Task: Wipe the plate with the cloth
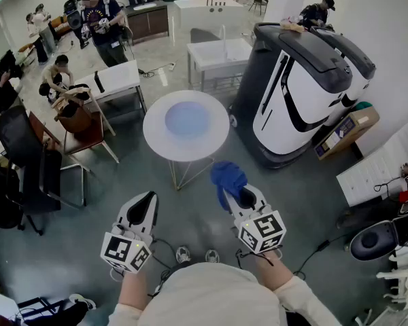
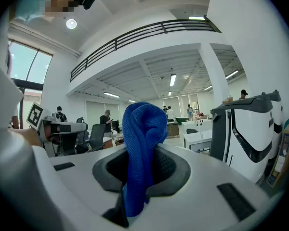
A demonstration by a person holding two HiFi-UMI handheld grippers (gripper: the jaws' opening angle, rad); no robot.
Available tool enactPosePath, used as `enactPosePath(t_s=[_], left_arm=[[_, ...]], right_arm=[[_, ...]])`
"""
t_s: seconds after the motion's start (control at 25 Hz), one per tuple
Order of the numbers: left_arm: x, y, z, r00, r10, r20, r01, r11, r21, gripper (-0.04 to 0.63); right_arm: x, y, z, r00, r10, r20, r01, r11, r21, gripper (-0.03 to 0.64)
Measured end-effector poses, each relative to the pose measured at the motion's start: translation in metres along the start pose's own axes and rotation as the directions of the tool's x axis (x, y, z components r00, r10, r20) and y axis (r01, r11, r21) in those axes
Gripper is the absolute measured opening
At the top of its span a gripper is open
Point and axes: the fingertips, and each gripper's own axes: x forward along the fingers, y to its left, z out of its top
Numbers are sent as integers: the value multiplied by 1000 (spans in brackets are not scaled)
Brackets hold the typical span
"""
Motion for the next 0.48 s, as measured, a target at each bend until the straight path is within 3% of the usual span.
enactPosePath(t_s=[0.48], left_arm=[[3, 3, -6, 1000, -7, -7, 7, 1000, 5, 38]], right_arm=[[9, 4, 1, 1000, 22, 13, -22, 1000, 14, 91]])
